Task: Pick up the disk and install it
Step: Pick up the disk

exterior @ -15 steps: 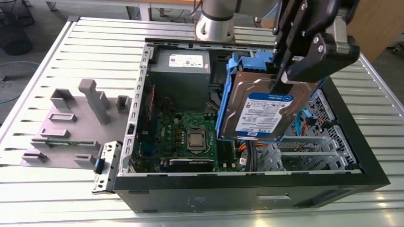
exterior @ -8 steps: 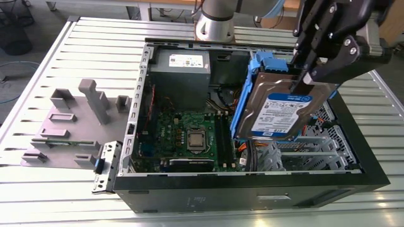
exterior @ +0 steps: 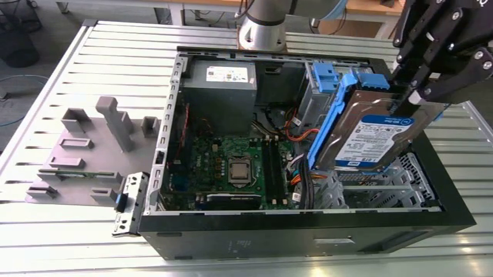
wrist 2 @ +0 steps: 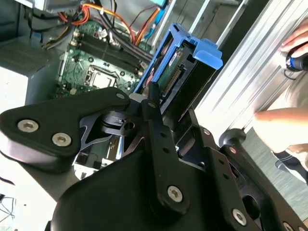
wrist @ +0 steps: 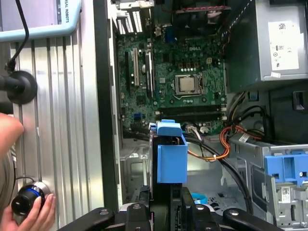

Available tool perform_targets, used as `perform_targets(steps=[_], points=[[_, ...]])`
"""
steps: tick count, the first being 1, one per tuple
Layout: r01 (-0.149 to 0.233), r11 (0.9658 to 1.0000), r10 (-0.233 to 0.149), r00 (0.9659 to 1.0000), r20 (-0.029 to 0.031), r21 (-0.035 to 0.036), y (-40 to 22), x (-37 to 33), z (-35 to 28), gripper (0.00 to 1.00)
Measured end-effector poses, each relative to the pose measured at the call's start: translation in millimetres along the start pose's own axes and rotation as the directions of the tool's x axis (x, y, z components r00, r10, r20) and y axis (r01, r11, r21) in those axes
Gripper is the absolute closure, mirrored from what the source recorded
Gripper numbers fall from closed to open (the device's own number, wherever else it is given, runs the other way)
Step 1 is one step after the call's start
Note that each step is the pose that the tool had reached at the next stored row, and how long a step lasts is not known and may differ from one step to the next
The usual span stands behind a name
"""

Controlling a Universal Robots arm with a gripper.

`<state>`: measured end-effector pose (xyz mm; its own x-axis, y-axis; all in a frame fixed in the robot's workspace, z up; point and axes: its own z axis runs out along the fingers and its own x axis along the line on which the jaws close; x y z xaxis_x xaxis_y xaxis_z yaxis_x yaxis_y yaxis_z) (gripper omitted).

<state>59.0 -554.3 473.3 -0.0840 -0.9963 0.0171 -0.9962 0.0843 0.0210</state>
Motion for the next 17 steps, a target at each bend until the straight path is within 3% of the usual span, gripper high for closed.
perform_targets(steps=[7,17], points=[[0.000,1.0000,0.000,1.0000,-0.0002,-0.0024,-22.1,-1.9,0.0,0.65],[0.000,1.0000,0.000,1.0000,-0.0004,-0.0045,-47.6,-4.0,0.3,0.65]])
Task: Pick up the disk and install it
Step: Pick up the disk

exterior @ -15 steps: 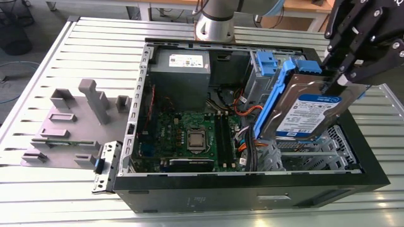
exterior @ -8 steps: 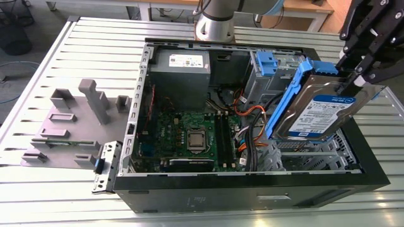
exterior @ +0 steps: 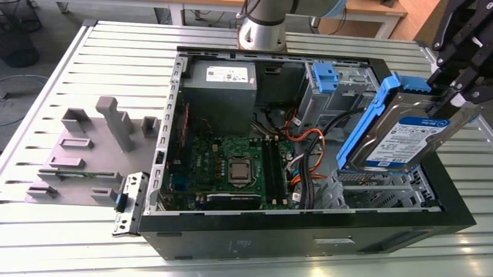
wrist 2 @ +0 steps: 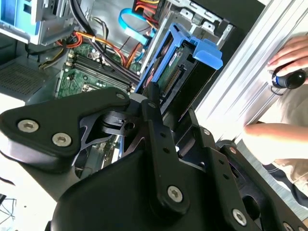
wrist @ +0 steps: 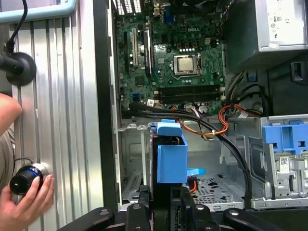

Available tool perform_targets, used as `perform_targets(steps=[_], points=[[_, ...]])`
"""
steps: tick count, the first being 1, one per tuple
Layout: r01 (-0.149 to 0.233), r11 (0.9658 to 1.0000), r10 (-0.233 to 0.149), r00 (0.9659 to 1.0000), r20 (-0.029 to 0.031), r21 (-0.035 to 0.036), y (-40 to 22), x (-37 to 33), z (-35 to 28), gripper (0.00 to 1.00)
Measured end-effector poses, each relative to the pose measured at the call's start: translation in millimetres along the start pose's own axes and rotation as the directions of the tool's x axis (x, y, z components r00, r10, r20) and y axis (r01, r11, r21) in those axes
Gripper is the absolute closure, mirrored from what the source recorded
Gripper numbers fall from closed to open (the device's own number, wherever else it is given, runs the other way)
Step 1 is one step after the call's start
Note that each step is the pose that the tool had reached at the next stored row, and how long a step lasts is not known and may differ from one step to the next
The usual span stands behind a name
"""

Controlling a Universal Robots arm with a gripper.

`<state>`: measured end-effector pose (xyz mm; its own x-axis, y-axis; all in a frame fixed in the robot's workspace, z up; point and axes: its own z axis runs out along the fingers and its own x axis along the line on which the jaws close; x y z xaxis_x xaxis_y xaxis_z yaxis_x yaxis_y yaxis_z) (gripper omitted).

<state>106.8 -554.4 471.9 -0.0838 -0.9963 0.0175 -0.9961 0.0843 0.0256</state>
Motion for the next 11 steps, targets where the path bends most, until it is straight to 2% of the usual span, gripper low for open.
perform_targets(steps=[3,11], points=[[0.000,1.0000,0.000,1.0000,0.0001,-0.0003,-4.1,-0.4,0.6,0.65],[0.007,1.0000,-0.007,1.0000,0.0006,-0.0003,-5.9,-0.6,4.5,0.65]])
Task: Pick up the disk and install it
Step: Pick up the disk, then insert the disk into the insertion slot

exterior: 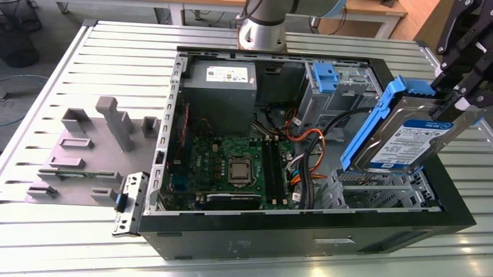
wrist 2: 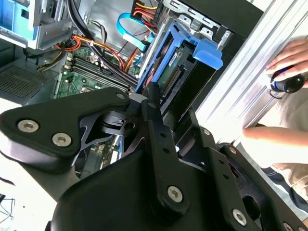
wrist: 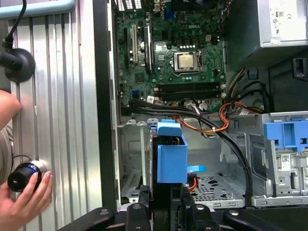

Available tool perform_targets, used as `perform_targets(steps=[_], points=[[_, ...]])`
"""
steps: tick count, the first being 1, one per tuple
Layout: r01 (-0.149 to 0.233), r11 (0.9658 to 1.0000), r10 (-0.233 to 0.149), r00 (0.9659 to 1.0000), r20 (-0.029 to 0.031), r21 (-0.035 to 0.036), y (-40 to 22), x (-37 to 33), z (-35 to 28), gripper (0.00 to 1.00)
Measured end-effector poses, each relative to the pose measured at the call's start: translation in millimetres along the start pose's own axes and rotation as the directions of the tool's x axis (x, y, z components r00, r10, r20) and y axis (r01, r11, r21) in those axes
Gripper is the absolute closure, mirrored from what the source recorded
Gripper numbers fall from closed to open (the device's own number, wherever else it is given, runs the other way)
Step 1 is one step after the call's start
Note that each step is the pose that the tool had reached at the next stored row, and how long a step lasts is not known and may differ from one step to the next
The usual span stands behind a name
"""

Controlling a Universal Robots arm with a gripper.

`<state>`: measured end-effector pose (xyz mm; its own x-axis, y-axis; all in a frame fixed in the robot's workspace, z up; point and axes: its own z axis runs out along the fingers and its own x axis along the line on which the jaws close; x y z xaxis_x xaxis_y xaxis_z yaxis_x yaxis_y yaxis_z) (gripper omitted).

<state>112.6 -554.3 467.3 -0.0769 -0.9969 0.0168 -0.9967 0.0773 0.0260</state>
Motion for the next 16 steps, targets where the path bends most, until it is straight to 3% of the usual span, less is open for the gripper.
perform_targets(steps=[16], points=[[0.036,0.9994,-0.036,0.9994,-0.0008,0.0006,-1.4,2.7,7.9,0.65]])
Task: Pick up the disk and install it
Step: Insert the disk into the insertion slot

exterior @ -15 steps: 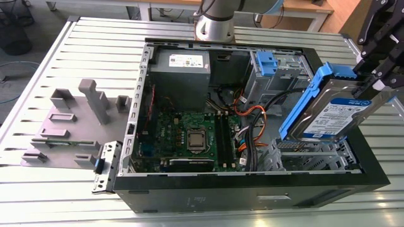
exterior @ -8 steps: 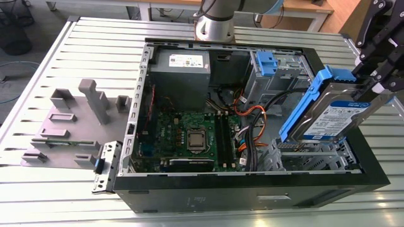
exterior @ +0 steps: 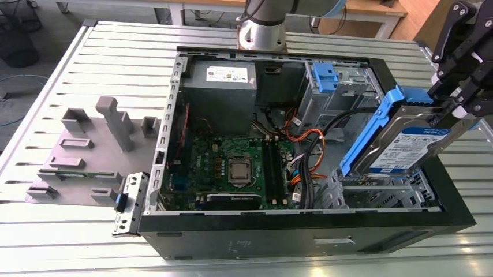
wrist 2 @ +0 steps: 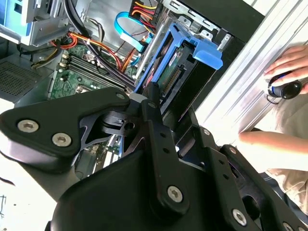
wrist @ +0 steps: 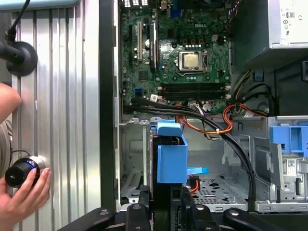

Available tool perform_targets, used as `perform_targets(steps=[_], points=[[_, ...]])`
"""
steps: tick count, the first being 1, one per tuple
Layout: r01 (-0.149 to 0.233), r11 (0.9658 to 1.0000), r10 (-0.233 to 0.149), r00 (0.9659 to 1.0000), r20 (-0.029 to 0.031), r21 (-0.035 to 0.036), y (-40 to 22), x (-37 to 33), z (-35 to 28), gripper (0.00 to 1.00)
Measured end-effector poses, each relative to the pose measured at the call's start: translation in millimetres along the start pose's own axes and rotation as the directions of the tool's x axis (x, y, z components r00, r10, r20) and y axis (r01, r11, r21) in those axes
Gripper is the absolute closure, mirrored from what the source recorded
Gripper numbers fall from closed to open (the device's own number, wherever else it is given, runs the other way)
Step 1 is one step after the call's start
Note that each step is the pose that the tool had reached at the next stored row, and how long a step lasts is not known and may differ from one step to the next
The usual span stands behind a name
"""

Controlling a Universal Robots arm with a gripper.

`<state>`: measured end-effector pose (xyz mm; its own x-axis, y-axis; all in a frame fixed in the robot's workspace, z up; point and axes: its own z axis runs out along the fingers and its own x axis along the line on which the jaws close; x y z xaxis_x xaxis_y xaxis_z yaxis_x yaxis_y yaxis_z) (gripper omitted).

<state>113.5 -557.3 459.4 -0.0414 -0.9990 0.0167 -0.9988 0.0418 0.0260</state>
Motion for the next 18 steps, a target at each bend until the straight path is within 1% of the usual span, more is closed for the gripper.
perform_targets(steps=[3,10,18], points=[[0.001,1.0000,-0.001,1.0000,-0.0001,0.0000,-0.1,0.1,2.2,0.65],[0.001,1.0000,-0.001,1.0000,0.0000,0.0000,-0.1,0.1,2.6,0.65],[0.001,1.0000,-0.001,1.0000,-0.0003,0.0000,-0.2,0.1,7.6,0.65]])
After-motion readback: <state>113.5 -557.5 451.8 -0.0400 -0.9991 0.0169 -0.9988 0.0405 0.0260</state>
